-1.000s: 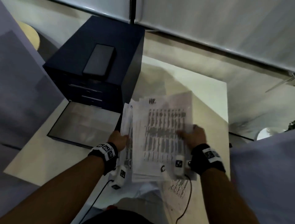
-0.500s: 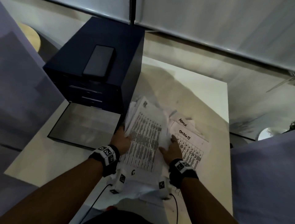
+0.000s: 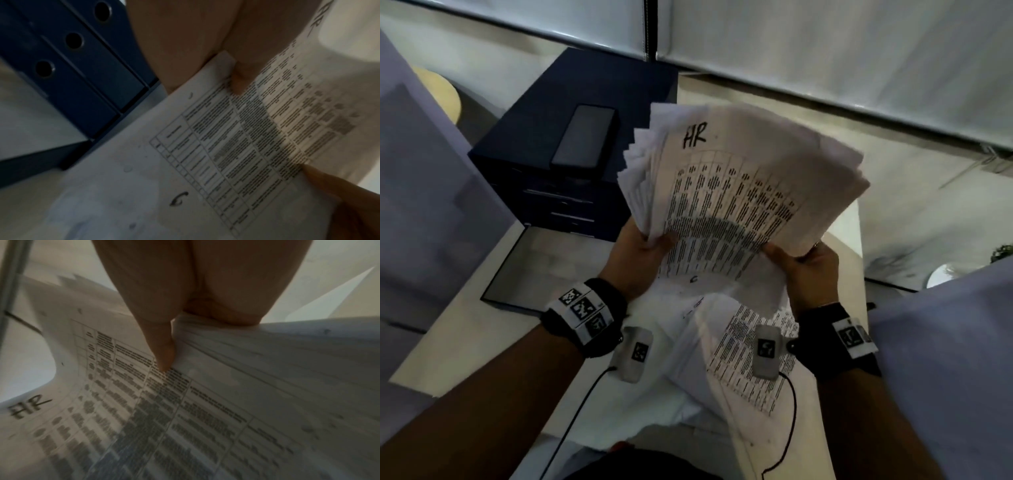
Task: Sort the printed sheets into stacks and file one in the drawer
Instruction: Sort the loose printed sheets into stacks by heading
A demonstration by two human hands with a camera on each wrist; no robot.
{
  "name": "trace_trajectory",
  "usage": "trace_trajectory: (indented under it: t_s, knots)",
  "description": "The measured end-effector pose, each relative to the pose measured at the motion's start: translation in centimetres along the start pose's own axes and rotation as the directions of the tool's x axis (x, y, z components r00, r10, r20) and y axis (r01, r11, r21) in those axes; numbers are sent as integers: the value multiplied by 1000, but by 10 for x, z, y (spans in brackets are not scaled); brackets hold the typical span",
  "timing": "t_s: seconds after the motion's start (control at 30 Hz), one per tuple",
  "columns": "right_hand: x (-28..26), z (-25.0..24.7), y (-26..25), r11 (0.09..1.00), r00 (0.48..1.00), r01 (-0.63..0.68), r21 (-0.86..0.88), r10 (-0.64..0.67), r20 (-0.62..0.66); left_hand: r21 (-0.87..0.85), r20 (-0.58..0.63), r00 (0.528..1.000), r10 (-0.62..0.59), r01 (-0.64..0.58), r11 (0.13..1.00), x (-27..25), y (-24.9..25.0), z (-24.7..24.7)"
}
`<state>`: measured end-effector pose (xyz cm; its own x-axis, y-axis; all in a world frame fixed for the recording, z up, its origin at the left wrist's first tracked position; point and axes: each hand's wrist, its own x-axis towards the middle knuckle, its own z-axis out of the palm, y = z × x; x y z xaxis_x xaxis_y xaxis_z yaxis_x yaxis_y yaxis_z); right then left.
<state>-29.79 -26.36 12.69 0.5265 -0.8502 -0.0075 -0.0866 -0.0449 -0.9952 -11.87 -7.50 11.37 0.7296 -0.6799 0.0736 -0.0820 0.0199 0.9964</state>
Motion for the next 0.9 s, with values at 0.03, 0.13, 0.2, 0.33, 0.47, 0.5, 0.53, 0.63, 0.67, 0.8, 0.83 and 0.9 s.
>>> trace_trajectory:
  t_s: [0.03, 0.13, 0.2, 0.33, 0.47, 0.5, 0.53, 0.63, 0.67, 0.8, 0.83, 0.9]
  knots:
    - [-4, 0, 0, 1000, 1000, 12, 9, -12, -2, 3, -6, 1000, -6, 6, 1000, -1, -4, 0]
    - [-15, 3, 3, 999, 999, 43, 13, -43, 12, -8, 20, 999, -42, 42, 999, -5, -18, -1]
    - [-17, 7, 3, 998, 999, 39, 51, -40, 5, -40, 39, 996, -86, 88, 995, -4, -26, 1]
    - [-15, 7, 2, 997, 998, 38, 71, -35, -47, -113, 41, 993, -106, 110, 987, -3, -21, 5]
    - [-17, 3, -7, 990, 993, 116, 78, -115, -18, -118, 19, 995, -99, 101, 988, -7, -15, 2]
    - [-17, 4, -12, 983, 989, 146, 115, -144, -26, -87, 30, 996, -85, 87, 992, -9, -15, 3]
    - [-15, 5, -17, 973, 985, 172, 156, -168, -37, -55, 32, 996, -79, 80, 995, -10, -16, 3]
    - [-9, 10, -31, 949, 965, 253, 186, -232, -126, 4, 22, 994, -109, 109, 994, -8, -22, 4]
    - [-7, 11, -33, 951, 960, 256, 171, -229, -163, 19, 34, 991, -127, 127, 992, -6, -25, 3]
    - [2, 5, -10, 964, 964, 165, 207, -113, -239, 100, 64, 987, -146, 139, 985, 0, -35, 10]
    - [3, 3, 2, 970, 973, 116, 215, -67, -221, 110, 31, 989, -145, 141, 984, 1, -36, 14]
    - [-1, -3, 26, 988, 978, -44, 149, 73, -196, 141, -66, 986, -153, 161, 977, 6, -33, 20]
